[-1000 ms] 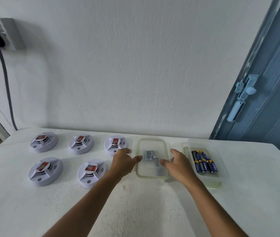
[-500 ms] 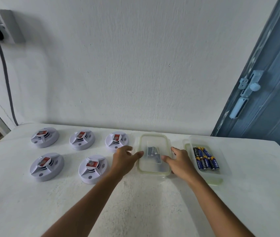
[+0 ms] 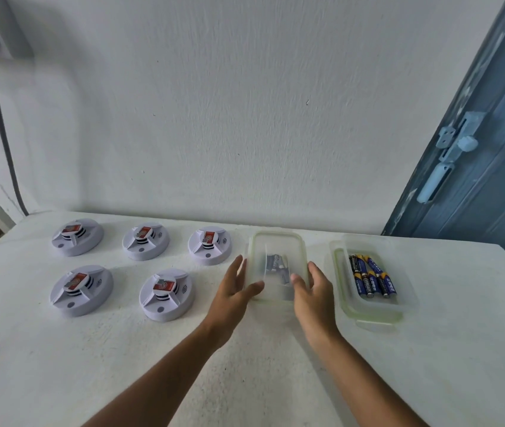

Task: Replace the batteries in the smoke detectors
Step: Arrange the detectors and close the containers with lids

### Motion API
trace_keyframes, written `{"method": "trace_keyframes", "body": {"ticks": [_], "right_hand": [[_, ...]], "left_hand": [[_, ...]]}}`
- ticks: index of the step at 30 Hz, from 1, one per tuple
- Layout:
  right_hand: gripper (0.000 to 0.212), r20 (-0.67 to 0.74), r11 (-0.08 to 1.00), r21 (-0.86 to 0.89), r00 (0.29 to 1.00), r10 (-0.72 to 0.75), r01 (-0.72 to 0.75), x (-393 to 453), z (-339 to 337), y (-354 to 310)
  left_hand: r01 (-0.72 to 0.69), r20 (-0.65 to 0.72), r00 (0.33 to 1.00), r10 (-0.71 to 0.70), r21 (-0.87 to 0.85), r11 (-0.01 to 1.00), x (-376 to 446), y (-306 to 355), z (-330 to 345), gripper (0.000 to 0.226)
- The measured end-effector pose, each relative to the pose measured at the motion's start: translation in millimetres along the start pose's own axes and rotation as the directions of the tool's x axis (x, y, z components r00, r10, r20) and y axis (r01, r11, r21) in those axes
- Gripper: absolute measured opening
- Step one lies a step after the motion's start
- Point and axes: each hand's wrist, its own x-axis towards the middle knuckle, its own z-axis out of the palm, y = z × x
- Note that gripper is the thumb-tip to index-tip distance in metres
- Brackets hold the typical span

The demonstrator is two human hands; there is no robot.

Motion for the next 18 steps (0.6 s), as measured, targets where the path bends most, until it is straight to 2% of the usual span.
{"method": "trace_keyframes", "body": {"ticks": [3, 7, 13, 16, 18], "right_hand": [[0.051, -0.002, 0.987, 0.140, 0.997, 0.083, -0.082, 3.3, 0.4, 2.2], [0.046, 0.028, 0.950, 0.293, 0.994, 0.105, -0.109, 2.2, -0.9, 2.1], [0.044, 0.041, 0.948, 0.302, 0.995, 0.086, -0.095, 1.9, -0.1, 4.2], [0.040, 0.026, 0.952, 0.292, 0.996, 0.085, -0.089, 1.2, 0.4, 3.3], [0.045, 0.019, 0.968, 0.239, 0.997, 0.074, -0.076, 3.6, 1.2, 7.0]], "left_hand": [[0.033, 0.016, 0.999, -0.032, -0.085, 0.996, 2.4, 0.2, -0.8, 0.079], [0.082, 0.027, 0.996, -0.079, -0.139, 0.987, 5.6, -2.5, -1.7, 0.079], [0.108, 0.023, 0.994, -0.105, -0.147, 0.983, 7.6, -0.7, -8.1, 0.100], [0.109, 0.041, 0.994, -0.104, -0.154, 0.982, 7.7, 1.7, -8.5, 0.101], [0.074, 0.046, 0.997, -0.068, -0.139, 0.988, 7.0, -0.4, -5.5, 0.094]]}}
